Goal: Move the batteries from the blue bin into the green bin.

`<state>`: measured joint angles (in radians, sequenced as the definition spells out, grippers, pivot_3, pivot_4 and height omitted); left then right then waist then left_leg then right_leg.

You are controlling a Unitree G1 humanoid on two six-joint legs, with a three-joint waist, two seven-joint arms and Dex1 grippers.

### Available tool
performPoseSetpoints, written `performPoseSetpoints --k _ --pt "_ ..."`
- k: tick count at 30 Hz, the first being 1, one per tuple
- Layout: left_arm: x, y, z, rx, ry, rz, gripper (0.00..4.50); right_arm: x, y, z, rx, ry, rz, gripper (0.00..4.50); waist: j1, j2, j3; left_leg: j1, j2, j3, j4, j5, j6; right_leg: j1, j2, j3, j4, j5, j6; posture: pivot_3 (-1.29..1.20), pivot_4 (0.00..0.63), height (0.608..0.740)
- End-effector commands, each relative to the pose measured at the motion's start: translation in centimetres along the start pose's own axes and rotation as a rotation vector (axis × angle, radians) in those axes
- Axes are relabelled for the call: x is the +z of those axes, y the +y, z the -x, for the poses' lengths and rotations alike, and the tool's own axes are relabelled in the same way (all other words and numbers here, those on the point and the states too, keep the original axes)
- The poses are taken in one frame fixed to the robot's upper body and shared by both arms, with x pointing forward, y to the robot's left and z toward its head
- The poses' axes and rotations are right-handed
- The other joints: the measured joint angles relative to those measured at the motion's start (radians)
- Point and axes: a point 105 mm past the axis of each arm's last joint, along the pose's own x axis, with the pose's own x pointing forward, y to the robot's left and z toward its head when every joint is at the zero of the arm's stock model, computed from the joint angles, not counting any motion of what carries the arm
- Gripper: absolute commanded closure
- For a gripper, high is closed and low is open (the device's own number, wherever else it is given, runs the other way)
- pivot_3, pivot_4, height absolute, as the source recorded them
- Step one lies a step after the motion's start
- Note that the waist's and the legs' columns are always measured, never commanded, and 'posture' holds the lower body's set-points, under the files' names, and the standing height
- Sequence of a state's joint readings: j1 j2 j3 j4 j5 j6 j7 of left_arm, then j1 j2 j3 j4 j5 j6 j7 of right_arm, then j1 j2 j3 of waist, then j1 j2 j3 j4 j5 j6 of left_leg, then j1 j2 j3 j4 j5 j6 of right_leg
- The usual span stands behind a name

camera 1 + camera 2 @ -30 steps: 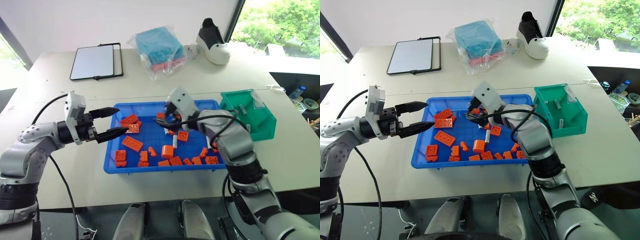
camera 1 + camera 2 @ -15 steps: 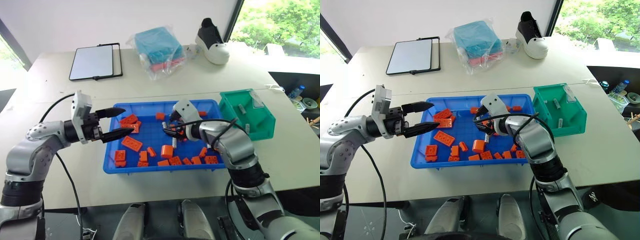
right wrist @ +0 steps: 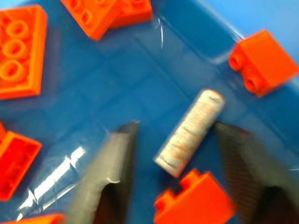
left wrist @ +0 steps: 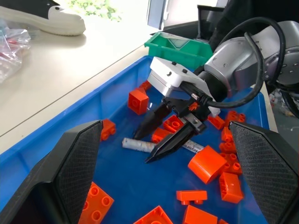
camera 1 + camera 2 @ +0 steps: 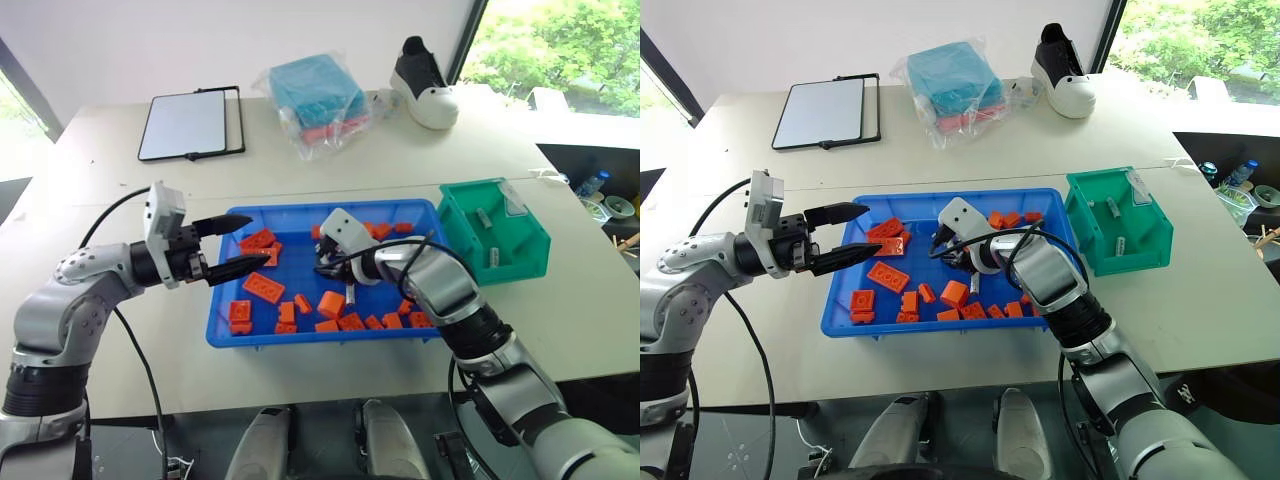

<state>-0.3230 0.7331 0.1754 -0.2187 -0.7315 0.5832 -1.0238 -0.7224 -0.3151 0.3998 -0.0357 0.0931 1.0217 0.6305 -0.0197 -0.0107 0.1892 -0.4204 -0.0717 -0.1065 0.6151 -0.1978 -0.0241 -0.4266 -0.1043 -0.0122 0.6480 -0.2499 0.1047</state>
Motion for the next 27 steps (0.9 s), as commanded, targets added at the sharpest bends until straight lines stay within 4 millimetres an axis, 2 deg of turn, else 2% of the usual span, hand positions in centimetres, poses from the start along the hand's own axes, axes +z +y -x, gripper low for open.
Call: performPoseSetpoints --k 1,2,6,8,10,13,14,18,21,23,24,27 --pt "1.2 -0.3 0.3 -0.001 -0.033 -0.041 0.0 1.0 0.5 0.2 0.021 -0.028 0.036 4.23 0.0 0.0 0.0 0.0 0.0 0.0 0.0 0.0 0.0 0.0 0.0 0.0 0.0 0.0 0.0 0.0 0.15 0.731" --pt "1.3 -0.3 0.3 -0.001 -0.034 -0.042 0.0 1.3 0.7 0.4 0.026 -0.043 0.036 4.45 0.0 0.0 0.0 0.0 0.0 0.0 0.0 0.0 0.0 0.0 0.0 0.0 0.0 0.0 0.0 0.0 0.15 0.731" --pt "1.2 -0.2 0.2 -0.005 -0.033 -0.04 0.0 4.6 0.3 2.6 0.002 -0.187 -0.007 4.45 0.0 0.0 0.0 0.0 0.0 0.0 0.0 0.0 0.0 0.0 0.0 0.0 0.0 0.0 0.0 0.0 0.15 0.731" --pt "1.2 -0.2 0.1 -0.01 -0.031 -0.039 0.0 5.8 -1.8 5.7 -0.085 -0.262 -0.08 4.45 0.002 0.0 0.0 0.0 0.0 0.0 0.0 0.0 0.0 0.0 0.0 0.0 0.0 0.0 0.0 0.0 0.15 0.731" --pt "1.2 -0.1 0.1 -0.015 -0.029 -0.039 0.0 6.0 -4.1 8.9 -0.188 -0.308 -0.151 4.45 0.011 0.0 0.0 -0.001 0.0 0.0 0.0 0.0 0.0 0.0 0.0 0.0 0.0 0.0 0.0 0.0 0.15 0.731" --pt "1.1 0.0 -0.1 -0.026 -0.026 -0.038 0.0 3.9 -8.2 13.9 -0.412 -0.292 -0.202 4.45 0.018 0.0 0.0 -0.001 -0.001 -0.001 0.001 0.0 0.0 0.001 0.0 0.0 -0.001 0.0 0.0 0.0 0.15 0.731" --pt "1.1 0.0 -0.1 -0.029 -0.026 -0.037 0.0 3.3 -8.9 14.9 -0.46 -0.282 -0.207 4.45 0.022 0.0 0.0 -0.001 -0.001 -0.001 0.001 0.0 0.0 0.001 0.0 0.0 -0.002 0.0 0.0 0.0 0.15 0.731" --pt "1.1 0.1 -0.6 -0.051 -0.029 -0.035 0.0 -1.5 -12.1 20.4 -0.68 -0.173 -0.262 4.45 0.025 0.0 0.0 -0.001 0.0 0.0 0.0 0.0 0.001 0.001 0.0 0.0 -0.002 0.0 0.0 0.0 0.15 0.731" --pt "1.2 0.2 -1.0 -0.068 -0.034 -0.034 0.0 -4.3 -12.6 21.7 -0.733 -0.108 -0.291 4.45 0.018 0.0 0.0 -0.001 0.0 0.003 0.0 -0.001 0.001 0.001 -0.001 0.001 -0.002 0.0 0.0 0.0 0.15 0.731" --pt "1.2 0.3 -1.2 -0.077 -0.037 -0.034 0.0 -5.2 -12.4 21.5 -0.734 -0.088 -0.299 3.39 0.007 0.0 0.0 -0.001 0.001 0.004 0.0 -0.001 0.001 0.001 -0.001 0.001 -0.002 0.0 0.0 0.0 0.15 0.731" --pt "1.2 0.4 -1.3 -0.081 -0.038 -0.035 0.0 -5.2 -12.3 21.2 -0.731 -0.09 -0.285 3.09 0.002 0.0 0.0 -0.001 0.001 0.004 0.001 -0.001 0.001 0.001 -0.001 0.002 -0.002 0.0 0.0 0.0 0.15 0.731" --pt "1.3 0.4 -1.6 -0.089 -0.04 -0.038 0.0 -3.2 -12.1 20.8 -0.718 -0.157 -0.227 1.5 -0.002 0.0 0.0 0.001 0.002 0.008 0.0 -0.001 0.002 0.001 0.0 0.004 -0.002 0.0 0.0 0.0 0.15 0.731"
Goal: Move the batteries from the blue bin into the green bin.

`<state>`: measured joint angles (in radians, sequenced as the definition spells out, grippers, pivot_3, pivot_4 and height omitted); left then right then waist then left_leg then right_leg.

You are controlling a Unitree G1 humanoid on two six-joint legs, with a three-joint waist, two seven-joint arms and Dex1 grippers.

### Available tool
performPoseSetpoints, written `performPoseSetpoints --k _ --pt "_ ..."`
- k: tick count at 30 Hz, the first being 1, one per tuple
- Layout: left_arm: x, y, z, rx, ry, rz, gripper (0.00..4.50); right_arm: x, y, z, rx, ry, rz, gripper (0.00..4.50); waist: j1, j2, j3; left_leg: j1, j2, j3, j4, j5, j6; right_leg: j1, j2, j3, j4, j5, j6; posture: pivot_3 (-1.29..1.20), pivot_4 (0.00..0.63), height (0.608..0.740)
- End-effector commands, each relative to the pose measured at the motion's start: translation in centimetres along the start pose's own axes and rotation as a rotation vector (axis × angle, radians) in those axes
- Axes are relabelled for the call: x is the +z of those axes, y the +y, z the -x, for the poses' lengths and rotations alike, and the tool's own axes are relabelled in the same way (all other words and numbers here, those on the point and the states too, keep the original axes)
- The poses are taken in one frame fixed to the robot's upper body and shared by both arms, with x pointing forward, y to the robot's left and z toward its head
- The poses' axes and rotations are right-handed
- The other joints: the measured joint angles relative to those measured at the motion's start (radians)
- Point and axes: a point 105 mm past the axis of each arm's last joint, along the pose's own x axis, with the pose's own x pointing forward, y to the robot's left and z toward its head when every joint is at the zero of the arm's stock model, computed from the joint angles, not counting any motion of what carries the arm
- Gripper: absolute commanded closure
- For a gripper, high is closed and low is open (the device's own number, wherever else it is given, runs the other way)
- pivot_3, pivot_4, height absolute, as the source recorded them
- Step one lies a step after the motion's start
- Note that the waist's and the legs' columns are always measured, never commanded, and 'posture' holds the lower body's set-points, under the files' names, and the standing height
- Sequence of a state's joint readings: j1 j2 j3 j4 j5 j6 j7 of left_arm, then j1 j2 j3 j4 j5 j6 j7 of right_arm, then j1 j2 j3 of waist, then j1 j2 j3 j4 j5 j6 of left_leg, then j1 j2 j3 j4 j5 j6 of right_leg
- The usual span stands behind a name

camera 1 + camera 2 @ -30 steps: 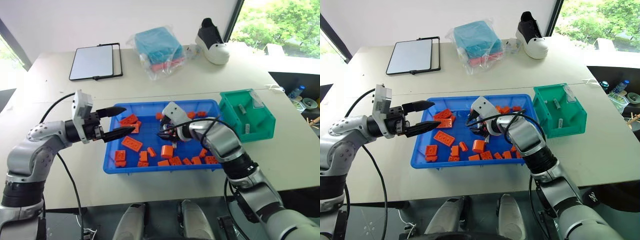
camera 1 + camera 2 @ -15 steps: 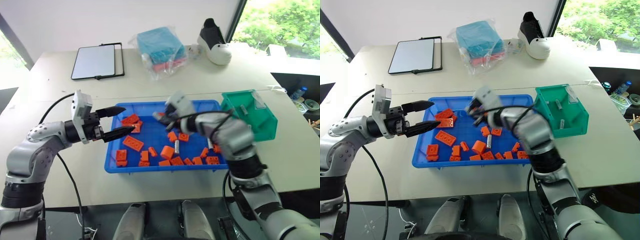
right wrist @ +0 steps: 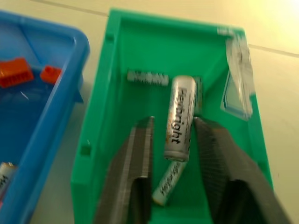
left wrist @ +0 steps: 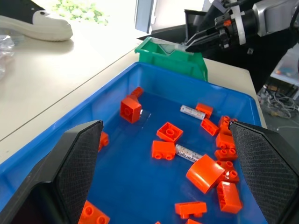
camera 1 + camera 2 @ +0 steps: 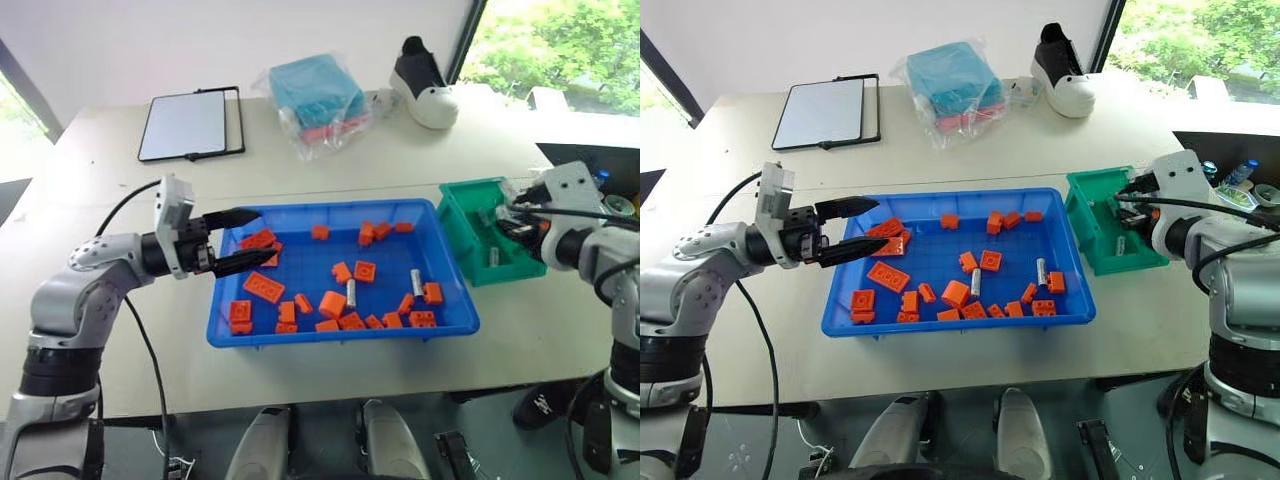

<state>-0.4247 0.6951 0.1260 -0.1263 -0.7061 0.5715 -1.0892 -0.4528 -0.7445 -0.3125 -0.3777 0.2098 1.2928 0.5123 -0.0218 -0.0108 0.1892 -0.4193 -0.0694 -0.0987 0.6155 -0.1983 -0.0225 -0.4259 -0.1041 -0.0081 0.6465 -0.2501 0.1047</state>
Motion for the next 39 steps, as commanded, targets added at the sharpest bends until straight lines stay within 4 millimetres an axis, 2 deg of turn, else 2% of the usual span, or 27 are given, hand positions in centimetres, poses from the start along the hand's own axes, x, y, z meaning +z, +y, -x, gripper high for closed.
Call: performPoseSetpoints --k 1,3,5,9,12,15,22,32,39 --pt "0.8 -0.1 -0.2 -0.017 -0.013 -0.044 0.0 4.2 1.5 0.7 0.037 -0.178 0.056 1.09 -0.001 0.0 0.0 0.0 0.0 0.0 0.0 0.0 0.0 0.0 0.0 0.0 0.0 0.0 0.0 0.0 0.15 0.731" --pt "0.9 -0.1 -0.1 -0.019 -0.012 -0.045 0.0 5.4 3.2 1.1 0.101 -0.222 0.066 1.09 0.001 0.0 0.0 0.001 0.001 0.002 0.0 0.0 0.0 0.0 0.001 0.001 0.0 0.0 0.0 0.0 0.15 0.731" --pt "0.9 -0.1 -0.1 -0.02 -0.01 -0.046 0.0 5.7 5.4 1.4 0.184 -0.226 0.075 1.09 0.006 0.0 0.0 0.0 0.001 0.002 0.0 0.0 0.0 0.0 0.001 0.001 0.0 0.0 0.0 0.0 0.15 0.731" --pt "0.9 -0.3 0.0 -0.018 -0.005 -0.048 0.0 2.7 11.4 1.2 0.423 -0.09 -0.016 1.09 0.009 -0.002 -0.001 0.0 0.001 0.0 0.0 -0.001 0.001 0.0 0.001 0.001 0.0 0.0 0.0 0.0 0.15 0.731" --pt "0.9 -0.4 0.0 -0.017 -0.005 -0.05 0.0 1.0 13.3 1.1 0.491 -0.026 -0.079 1.09 0.012 -0.002 -0.001 -0.001 0.0 -0.001 0.0 -0.001 0.001 0.0 0.0 0.001 0.0 0.0 0.0 0.0 0.15 0.731" --pt "0.9 -0.7 0.3 -0.011 -0.001 -0.053 0.0 -0.8 14.7 0.6 0.546 0.033 -0.149 1.09 0.01 -0.002 -0.001 -0.001 -0.001 0.0 0.001 -0.001 0.001 0.0 0.0 0.002 -0.001 0.0 0.0 0.0 0.15 0.731" --pt "1.0 -0.8 0.7 0.011 0.001 -0.058 0.0 -2.1 16.6 -0.1 0.615 0.106 -0.189 1.09 0.006 -0.002 -0.001 0.0 0.0 -0.001 0.0 -0.001 0.001 -0.001 0.001 0.002 0.0 0.0 0.0 0.0 0.15 0.731" --pt "1.1 -1.0 1.2 0.031 0.008 -0.065 0.0 -3.5 19.6 -0.7 0.699 0.198 -0.14 1.09 0.007 -0.002 -0.001 0.0 0.0 -0.001 0.0 -0.001 0.001 -0.001 0.001 0.002 0.0 0.0 0.0 0.0 0.15 0.731" --pt "1.2 -0.9 1.4 0.039 0.006 -0.066 0.0 -3.7 21.3 -1.9 0.734 0.206 -0.077 1.09 0.004 -0.002 -0.001 0.0 0.0 -0.001 0.0 -0.001 0.001 -0.001 0.001 0.002 0.0 0.0 0.0 0.0 0.15 0.731"
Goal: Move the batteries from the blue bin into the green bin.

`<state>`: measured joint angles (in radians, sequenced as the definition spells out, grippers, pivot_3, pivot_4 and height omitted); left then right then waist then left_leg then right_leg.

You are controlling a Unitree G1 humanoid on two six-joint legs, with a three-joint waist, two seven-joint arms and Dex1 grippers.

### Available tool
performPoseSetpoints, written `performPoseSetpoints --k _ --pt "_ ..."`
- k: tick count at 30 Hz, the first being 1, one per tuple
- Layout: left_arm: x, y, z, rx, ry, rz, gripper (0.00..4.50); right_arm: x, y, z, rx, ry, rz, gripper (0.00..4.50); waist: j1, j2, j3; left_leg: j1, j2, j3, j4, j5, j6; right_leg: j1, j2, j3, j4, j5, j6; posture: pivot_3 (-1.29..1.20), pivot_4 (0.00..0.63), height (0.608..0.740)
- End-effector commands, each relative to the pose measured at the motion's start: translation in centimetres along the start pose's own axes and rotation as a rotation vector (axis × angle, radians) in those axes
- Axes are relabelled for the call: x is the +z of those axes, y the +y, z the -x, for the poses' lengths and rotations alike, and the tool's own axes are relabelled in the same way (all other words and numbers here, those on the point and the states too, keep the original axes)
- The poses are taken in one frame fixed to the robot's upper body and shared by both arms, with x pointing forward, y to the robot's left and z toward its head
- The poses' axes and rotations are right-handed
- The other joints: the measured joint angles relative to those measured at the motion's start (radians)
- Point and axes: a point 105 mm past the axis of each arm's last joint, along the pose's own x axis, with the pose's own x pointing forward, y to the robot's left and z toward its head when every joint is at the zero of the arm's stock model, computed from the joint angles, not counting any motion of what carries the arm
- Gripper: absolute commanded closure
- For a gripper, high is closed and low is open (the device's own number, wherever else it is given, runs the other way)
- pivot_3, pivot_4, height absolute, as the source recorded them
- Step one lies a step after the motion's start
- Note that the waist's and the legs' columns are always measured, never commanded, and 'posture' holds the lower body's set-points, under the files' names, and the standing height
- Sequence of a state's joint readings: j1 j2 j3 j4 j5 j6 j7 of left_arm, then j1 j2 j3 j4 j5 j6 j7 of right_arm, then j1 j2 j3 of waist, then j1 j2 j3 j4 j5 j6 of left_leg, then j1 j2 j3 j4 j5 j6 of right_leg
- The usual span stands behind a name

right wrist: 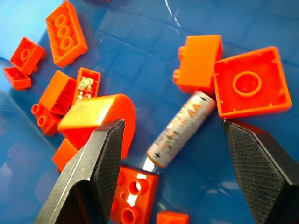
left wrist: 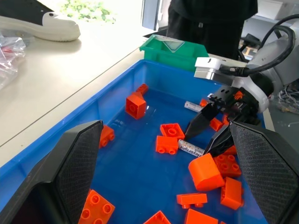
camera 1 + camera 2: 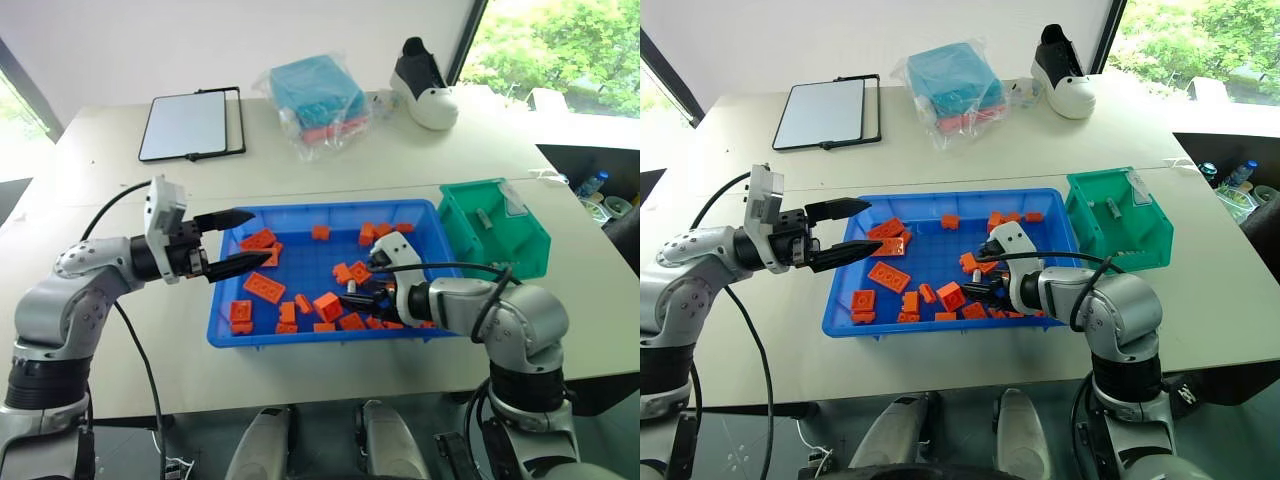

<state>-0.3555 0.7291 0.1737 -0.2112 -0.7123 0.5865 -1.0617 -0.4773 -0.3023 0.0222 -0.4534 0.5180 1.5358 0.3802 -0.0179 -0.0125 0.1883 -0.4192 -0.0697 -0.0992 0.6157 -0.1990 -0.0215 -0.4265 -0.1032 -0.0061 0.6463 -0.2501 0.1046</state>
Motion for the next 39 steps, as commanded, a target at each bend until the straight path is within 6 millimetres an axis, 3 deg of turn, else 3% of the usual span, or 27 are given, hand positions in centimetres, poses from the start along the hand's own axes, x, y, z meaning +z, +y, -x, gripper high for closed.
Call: performPoseSetpoints --k 1,2,4,6,8,10,13,17,20,22,26,30,33,36,39 --pt "1.2 -0.2 0.3 0.0 -0.023 -0.035 0.0 -0.1 0.1 -0.9 0.002 0.014 0.042 1.09 0.001 0.0 0.0 0.0 0.0 0.0 0.0 0.0 0.0 0.0 0.0 0.0 0.0 0.0 0.0 0.0 0.15 0.731" --pt "1.2 -0.2 0.3 0.0 -0.024 -0.036 0.0 -0.2 -0.1 -1.0 -0.004 0.017 0.049 1.09 0.001 0.0 0.0 0.0 0.0 0.0 0.0 0.0 0.0 0.0 0.0 0.0 0.0 0.0 0.0 0.0 0.15 0.731" --pt "1.3 -0.1 0.3 0.003 -0.025 -0.038 0.0 -0.4 -0.4 -1.1 -0.011 0.017 0.054 1.61 0.001 0.0 0.0 0.0 0.0 0.0 0.0 0.0 0.0 0.0 0.0 0.0 0.0 0.0 0.0 0.0 0.15 0.731" --pt "1.3 -0.1 0.3 0.005 -0.027 -0.038 0.0 -0.5 -0.5 -1.1 -0.014 0.015 0.059 2.47 0.002 -0.001 0.0 0.0 0.0 0.0 0.0 0.0 0.0 0.0 0.0 0.0 0.0 0.0 0.0 0.0 0.15 0.731" --pt "1.3 0.0 0.3 0.006 -0.029 -0.038 0.0 -0.5 -0.7 -0.7 -0.02 0.01 0.061 3.64 0.002 -0.001 0.0 0.0 0.0 0.0 0.0 0.0 0.0 0.0 0.0 0.0 0.0 0.0 0.0 0.0 0.15 0.731" --pt "1.3 0.0 0.3 0.006 -0.031 -0.038 0.0 -0.3 -0.8 -0.1 -0.027 0.0 0.066 4.41 0.003 -0.001 0.0 0.0 0.0 0.0 0.0 0.0 0.0 0.0 0.0 0.0 0.0 0.0 0.0 0.0 0.15 0.731" --pt "1.3 0.1 0.1 0.003 -0.034 -0.037 0.0 0.6 -0.9 1.2 -0.039 -0.038 0.068 4.4 0.004 0.0 0.0 0.0 0.0 0.0 0.0 0.0 0.0 0.0 0.0 0.0 0.0 0.0 0.0 0.0 0.15 0.731" --pt "1.3 0.3 -0.1 -0.006 -0.035 -0.038 0.0 3.6 -1.4 3.9 -0.063 -0.145 0.061 4.4 0.005 0.0 0.0 0.0 0.0 0.0 0.0 0.0 0.0 0.0 0.0 0.0 0.0 0.0 0.0 0.0 0.15 0.731" --pt "1.2 0.4 -0.3 -0.014 -0.035 -0.038 0.0 7.2 -3.9 8.1 -0.177 -0.298 0.027 4.4 0.005 0.0 0.0 0.0 0.0 0.0 0.0 0.0 0.0 0.0 0.0 0.0 0.0 0.0 0.0 0.0 0.15 0.731" --pt "1.1 0.5 -0.5 -0.018 -0.036 -0.038 0.0 8.1 -5.8 10.4 -0.276 -0.338 0.012 4.4 0.007 0.0 0.0 -0.001 0.0 0.0 0.0 0.0 0.0 0.0 0.0 0.0 -0.001 0.0 0.0 0.0 0.15 0.731" --pt "1.1 0.6 -1.0 -0.032 -0.045 -0.036 0.0 7.9 -10.4 13.8 -0.516 -0.361 0.016 4.4 0.01 -0.001 0.0 -0.001 -0.001 0.0 -0.001 -0.001 0.001 0.0 -0.001 -0.001 -0.002 0.0 0.0 0.0 0.15 0.731" --pt "1.1 0.6 -1.4 -0.049 -0.051 -0.038 0.0 7.2 -13.6 15.5 -0.703 -0.355 0.056 4.4 0.002 -0.001 0.0 -0.002 -0.001 0.008 0.0 -0.001 0.002 0.0 -0.002 0.0 -0.002 0.0 0.0 0.0 0.15 0.731" --pt "1.2 0.8 -1.6 -0.053 -0.053 -0.04 0.0 6.8 -14.8 16.0 -0.78 -0.35 0.079 2.92 -0.003 -0.001 0.0 0.0 0.001 0.011 -0.001 -0.001 0.002 -0.001 -0.001 0.002 -0.001 0.0 0.0 0.0 0.15 0.731" --pt "1.3 0.8 -1.8 -0.057 -0.056 -0.042 0.0 7.0 -13.8 15.5 -0.737 -0.364 0.126 1.55 0.001 -0.001 0.0 0.001 0.002 0.012 0.0 -0.001 0.002 0.0 -0.001 0.002 -0.001 0.0 0.0 0.0 0.15 0.731" --pt "1.3 0.8 -1.8 -0.062 -0.055 -0.042 0.0 7.9 -11.3 14.7 -0.636 -0.39 0.208 1.55 0.002 -0.001 0.001 0.0 0.002 0.012 0.0 -0.001 0.002 0.0 -0.001 0.003 -0.001 0.0 0.001 0.0 0.15 0.731"
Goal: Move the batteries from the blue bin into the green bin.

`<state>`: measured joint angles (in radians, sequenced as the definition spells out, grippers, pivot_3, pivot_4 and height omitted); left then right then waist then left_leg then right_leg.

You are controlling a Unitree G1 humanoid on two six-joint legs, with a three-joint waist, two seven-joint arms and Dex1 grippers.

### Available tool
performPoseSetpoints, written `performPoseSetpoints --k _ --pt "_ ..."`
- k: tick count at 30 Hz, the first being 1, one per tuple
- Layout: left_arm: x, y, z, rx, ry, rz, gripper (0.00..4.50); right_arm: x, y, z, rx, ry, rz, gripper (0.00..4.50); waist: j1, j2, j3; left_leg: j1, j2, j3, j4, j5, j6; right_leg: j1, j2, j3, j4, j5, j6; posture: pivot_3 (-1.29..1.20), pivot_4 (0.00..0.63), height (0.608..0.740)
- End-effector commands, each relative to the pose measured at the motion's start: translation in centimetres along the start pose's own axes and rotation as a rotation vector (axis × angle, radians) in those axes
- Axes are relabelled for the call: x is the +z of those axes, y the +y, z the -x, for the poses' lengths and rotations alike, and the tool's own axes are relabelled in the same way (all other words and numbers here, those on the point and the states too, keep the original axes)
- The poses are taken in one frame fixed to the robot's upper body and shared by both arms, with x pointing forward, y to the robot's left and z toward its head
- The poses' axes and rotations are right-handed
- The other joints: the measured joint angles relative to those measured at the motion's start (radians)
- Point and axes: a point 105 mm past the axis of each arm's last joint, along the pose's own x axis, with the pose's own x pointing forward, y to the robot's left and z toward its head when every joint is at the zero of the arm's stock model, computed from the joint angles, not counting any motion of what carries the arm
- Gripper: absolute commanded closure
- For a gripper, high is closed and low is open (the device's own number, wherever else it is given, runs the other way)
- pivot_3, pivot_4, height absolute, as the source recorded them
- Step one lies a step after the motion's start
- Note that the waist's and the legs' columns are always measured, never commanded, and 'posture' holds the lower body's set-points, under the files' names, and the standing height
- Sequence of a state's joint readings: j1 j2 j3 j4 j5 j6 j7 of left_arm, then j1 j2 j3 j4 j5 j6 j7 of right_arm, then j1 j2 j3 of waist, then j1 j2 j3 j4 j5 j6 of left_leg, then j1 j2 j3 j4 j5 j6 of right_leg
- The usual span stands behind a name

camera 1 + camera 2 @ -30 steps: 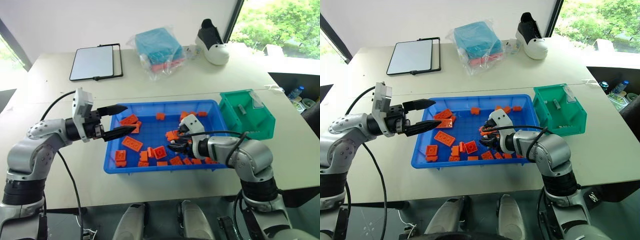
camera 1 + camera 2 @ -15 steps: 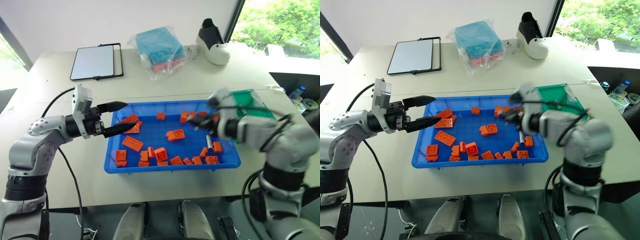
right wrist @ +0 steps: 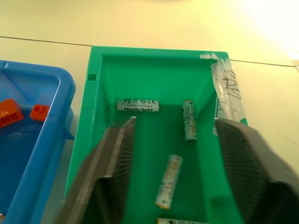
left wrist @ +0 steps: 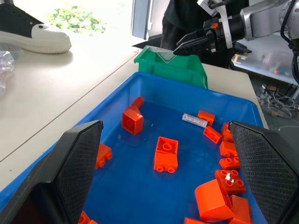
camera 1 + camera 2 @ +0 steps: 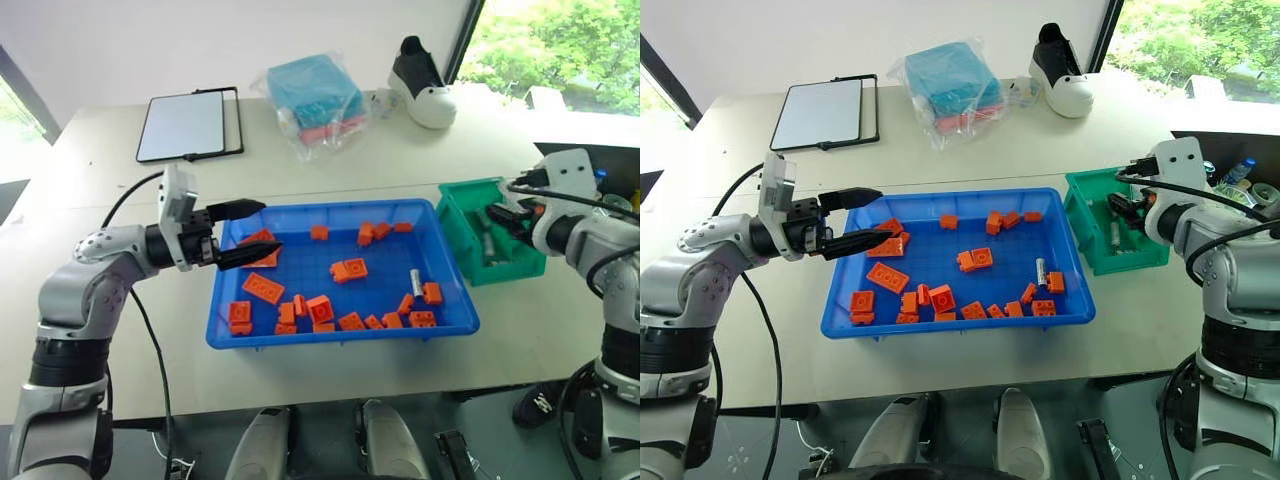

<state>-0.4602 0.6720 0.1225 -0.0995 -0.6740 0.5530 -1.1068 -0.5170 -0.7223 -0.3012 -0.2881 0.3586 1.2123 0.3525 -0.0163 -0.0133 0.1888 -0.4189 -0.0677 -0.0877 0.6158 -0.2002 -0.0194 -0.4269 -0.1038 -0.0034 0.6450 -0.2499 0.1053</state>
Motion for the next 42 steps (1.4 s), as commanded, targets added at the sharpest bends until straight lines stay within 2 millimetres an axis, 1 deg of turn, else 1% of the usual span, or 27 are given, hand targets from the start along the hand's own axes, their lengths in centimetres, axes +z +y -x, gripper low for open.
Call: performPoseSetpoints --k 1,4,5,8,10,13,15,18,22,25,27,29,32,36,37,40,42 --pt "0.9 -0.2 -0.2 -0.016 -0.013 -0.046 0.0 2.7 3.4 1.5 0.135 -0.117 0.094 1.55 0.001 0.0 0.0 0.0 0.0 0.0 0.0 0.0 0.0 0.0 0.0 0.0 0.0 0.0 0.0 0.0 0.15 0.731" --pt "0.9 -0.2 -0.2 -0.018 -0.011 -0.045 0.0 1.9 6.9 2.1 0.275 -0.084 0.106 1.55 0.002 0.0 0.0 0.0 0.001 -0.002 0.0 0.0 0.0 0.0 0.0 0.0 0.0 0.0 0.0 0.0 0.15 0.731" --pt "0.9 -0.2 -0.3 -0.018 -0.011 -0.045 0.0 1.3 8.0 2.2 0.309 -0.057 0.093 1.55 0.002 0.0 0.0 0.0 0.001 -0.003 0.0 0.0 0.0 0.0 0.001 0.0 0.0 0.0 0.0 0.0 0.15 0.731" --pt "1.0 -0.3 -0.4 -0.018 -0.011 -0.046 0.0 -1.2 10.1 2.1 0.364 0.04 0.037 1.55 0.004 -0.001 0.0 0.0 0.001 -0.003 0.0 0.0 0.0 0.0 0.001 0.0 0.0 0.0 0.0 0.0 0.15 0.731" --pt "1.0 -0.4 -0.3 -0.018 -0.01 -0.047 0.0 -2.6 10.8 2.0 0.363 0.096 0.01 1.55 0.005 0.0 0.0 0.0 0.001 -0.003 0.0 0.0 0.0 0.0 0.001 0.0 0.0 0.0 0.0 0.0 0.15 0.731" --pt "1.0 -0.5 -0.2 -0.014 -0.009 -0.048 0.0 -4.4 10.7 1.5 0.309 0.169 -0.032 1.55 0.006 -0.001 0.0 -0.001 0.0 -0.003 0.001 0.0 0.0 0.0 0.0 0.0 -0.001 0.0 0.0 0.0 0.15 0.731" --pt "1.1 -0.5 -0.1 -0.011 -0.009 -0.049 0.0 -5.0 10.8 1.3 0.288 0.198 -0.047 1.55 0.005 0.0 0.0 -0.001 0.0 -0.003 0.001 0.0 0.0 0.0 0.0 0.0 -0.001 0.0 0.0 0.0 0.15 0.731" --pt "1.1 -0.7 0.0 -0.003 -0.01 -0.05 0.0 -5.6 11.7 1.1 0.283 0.229 -0.045 1.55 0.005 0.0 0.0 0.0 0.001 -0.004 0.0 0.0 0.0 0.0 0.001 0.0 -0.001 0.0 0.0 0.0 0.15 0.731" --pt "1.0 -0.8 0.2 0.007 -0.009 -0.049 0.0 -6.0 12.6 1.0 0.287 0.245 -0.02 1.55 0.004 -0.001 0.0 0.0 0.001 -0.003 0.0 0.0 0.0 0.0 0.0 0.0 -0.001 0.0 0.0 0.0 0.15 0.731" --pt "1.0 -0.8 0.4 0.015 -0.009 -0.048 0.0 -6.4 12.7 1.0 0.271 0.262 0.02 1.55 0.004 -0.001 0.0 0.0 0.001 -0.003 0.0 0.0 0.0 0.0 0.001 0.0 -0.001 0.0 0.0 0.0 0.15 0.731" --pt "1.1 -0.8 0.6 0.024 -0.012 -0.048 0.0 -6.2 12.4 1.1 0.236 0.259 0.095 1.55 0.004 -0.001 0.0 0.0 0.001 -0.003 0.0 0.0 0.0 0.0 0.001 0.0 -0.001 0.0 0.0 0.0 0.15 0.731" --pt "1.1 -0.8 0.6 0.03 -0.013 -0.047 0.0 -5.7 12.6 1.4 0.229 0.237 0.132 1.55 0.004 -0.001 0.0 0.0 0.001 -0.003 0.0 0.0 0.0 0.0 0.0 0.0 -0.001 0.0 0.0 0.0 0.15 0.731" --pt "1.1 -0.9 0.5 0.032 -0.014 -0.047 0.0 -5.3 12.7 1.6 0.222 0.213 0.146 1.55 0.004 -0.001 0.0 0.0 0.001 -0.003 0.0 0.0 0.0 0.0 0.0 0.0 -0.001 0.0 0.0 0.0 0.15 0.731" --pt "1.3 -0.8 0.4 0.033 -0.02 -0.05 0.0 -6.0 13.2 2.0 0.221 0.215 0.145 1.55 0.004 -0.001 0.0 0.0 0.001 -0.003 0.0 0.0 0.0 0.0 0.001 0.0 -0.001 0.0 0.0 0.0 0.15 0.731" --pt "1.3 -0.7 0.4 0.033 -0.021 -0.051 0.0 -6.5 13.3 2.0 0.225 0.229 0.125 1.55 0.004 -0.001 0.0 0.0 0.001 -0.003 0.0 0.0 0.0 0.0 0.001 0.0 -0.001 0.0 0.0 0.0 0.15 0.731" --pt "1.4 -0.6 0.4 0.033 -0.026 -0.055 0.0 -7.5 13.1 1.8 0.213 0.27 0.097 1.55 0.004 -0.001 0.0 0.0 0.001 -0.003 0.0 0.0 0.0 0.0 0.001 0.0 -0.001 0.0 0.0 0.0 0.15 0.731" --pt "1.5 -0.6 0.3 0.032 -0.029 -0.056 0.0 -7.8 12.8 1.8 0.203 0.284 0.098 1.55 0.004 -0.001 0.0 0.0 0.001 -0.003 0.0 0.0 0.0 0.0 0.001 0.0 -0.001 0.0 0.0 0.0 0.15 0.731"
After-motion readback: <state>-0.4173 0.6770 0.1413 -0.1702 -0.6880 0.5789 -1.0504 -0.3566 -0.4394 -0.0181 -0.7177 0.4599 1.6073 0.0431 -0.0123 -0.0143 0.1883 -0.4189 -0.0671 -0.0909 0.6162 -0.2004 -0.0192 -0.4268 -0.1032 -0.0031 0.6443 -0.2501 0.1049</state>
